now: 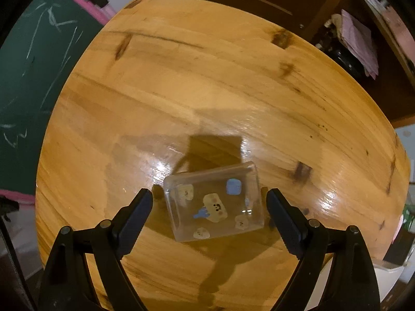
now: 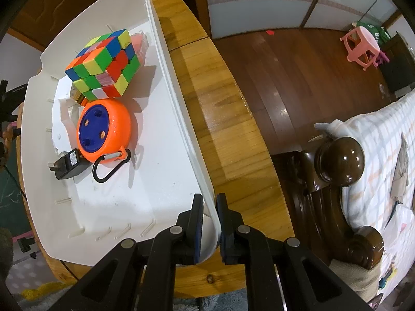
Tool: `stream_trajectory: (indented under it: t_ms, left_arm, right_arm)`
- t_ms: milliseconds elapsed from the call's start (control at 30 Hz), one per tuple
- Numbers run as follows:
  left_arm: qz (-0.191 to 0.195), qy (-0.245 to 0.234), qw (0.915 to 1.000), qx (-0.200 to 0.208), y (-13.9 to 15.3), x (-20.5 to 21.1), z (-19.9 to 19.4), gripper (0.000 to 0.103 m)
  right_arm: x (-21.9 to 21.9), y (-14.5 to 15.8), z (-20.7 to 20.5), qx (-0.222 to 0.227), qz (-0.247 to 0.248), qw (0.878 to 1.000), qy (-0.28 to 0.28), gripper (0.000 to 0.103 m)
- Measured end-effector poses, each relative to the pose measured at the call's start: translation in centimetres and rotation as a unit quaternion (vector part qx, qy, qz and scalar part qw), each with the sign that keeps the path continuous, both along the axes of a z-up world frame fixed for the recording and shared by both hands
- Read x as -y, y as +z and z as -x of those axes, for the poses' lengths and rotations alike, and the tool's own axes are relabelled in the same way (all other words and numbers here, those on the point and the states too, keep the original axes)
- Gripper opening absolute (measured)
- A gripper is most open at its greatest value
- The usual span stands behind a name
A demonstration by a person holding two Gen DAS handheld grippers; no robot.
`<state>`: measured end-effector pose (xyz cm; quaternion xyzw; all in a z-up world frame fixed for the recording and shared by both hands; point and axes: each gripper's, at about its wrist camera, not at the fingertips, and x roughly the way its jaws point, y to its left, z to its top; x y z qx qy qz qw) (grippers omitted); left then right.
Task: Organize rigid objects
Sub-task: 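Lower the left gripper onto the clear plastic box on the table, then close the left gripper on the clear plastic box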
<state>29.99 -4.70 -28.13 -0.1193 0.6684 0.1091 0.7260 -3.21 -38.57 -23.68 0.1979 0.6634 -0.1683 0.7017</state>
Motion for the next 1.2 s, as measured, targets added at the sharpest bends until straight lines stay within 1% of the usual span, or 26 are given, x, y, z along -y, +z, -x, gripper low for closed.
stream_trajectory:
  t_ms: [100,133,267,333,367,400,533,633,733,900,967,1033,1067,1133,1167,1200]
  left_arm:
    - [0.0,0.012,0.9999,-0.004,-0.3,-0.3,0.3,0.09]
    - [-0.006,0.013,0.9999,0.002,-0.3,-0.3,0.5,0.089]
    - [-0.009,0.014,0.9998,0.011,-0.2,-0.2,0.8,0.087]
    - [-0.013,0.012,0.9996,0.021,0.0,-0.1,0.9,0.079]
    - [-0.016,0.008,0.9993,0.033,0.4,-0.1,1.1,0.066]
    - [-0.023,0.003,0.9992,0.034,0.6,0.0,1.0,0.067]
    - [-0.019,0.01,0.9994,0.029,0.4,-0.5,1.1,0.066]
    - [-0.022,-0.006,0.9994,0.025,0.8,-0.2,1.4,0.066]
    - [-0.023,-0.039,0.9982,0.038,2.6,0.5,2.5,0.066]
    - [-0.011,-0.118,0.99,0.077,8.1,2.6,4.8,0.066]
    - [-0.002,-0.146,0.9853,0.088,10.3,3.4,6.0,0.066]
    - [0.008,-0.181,0.9785,0.1,12.7,4.8,7.4,0.066]
    - [0.011,-0.19,0.9764,0.102,13.2,5.4,7.4,0.066]
    - [0.021,-0.223,0.9684,0.109,15.0,7.1,9.1,0.066]
    - [0.023,-0.233,0.9661,0.109,15.4,7.7,9.3,0.066]
    - [0.028,-0.249,0.962,0.108,16.0,8.4,10.1,0.066]
  right_arm:
    - [0.1,0.0,-0.1,-0.001,-0.001,1.0,-0.001,0.01]
    - [0.1,-0.1,-0.1,-0.001,-0.002,1.0,-0.001,0.01]
    - [0.2,-0.1,-0.1,-0.002,-0.003,1.0,-0.001,0.01]
    - [0.2,-0.1,-0.1,-0.002,-0.002,1.0,0.0,0.01]
    - [0.2,-0.2,-0.1,-0.002,-0.003,1.0,0.001,0.01]
    - [0.2,-0.2,-0.1,-0.002,-0.003,1.0,0.001,0.01]
    - [0.2,-0.2,0.0,0.0,-0.005,1.0,0.003,0.01]
    - [0.1,-0.1,0.0,0.002,-0.005,1.0,0.006,0.01]
    - [0.1,-0.1,0.0,0.003,-0.005,1.0,0.01,0.01]
    - [0.0,-0.1,0.0,0.006,-0.006,1.0,0.019,0.01]
    - [0.0,-0.1,0.0,0.007,-0.006,1.0,0.022,0.01]
    - [0.0,0.0,0.0,0.009,-0.007,1.0,0.026,0.01]
    - [0.0,0.0,0.0,0.01,-0.008,1.0,0.027,0.01]
    - [0.0,0.1,0.0,0.012,-0.01,0.999,0.031,0.01]
    - [0.0,0.1,0.0,0.012,-0.011,0.999,0.033,0.01]
    - [0.0,0.1,0.0,0.012,-0.013,0.999,0.037,0.01]
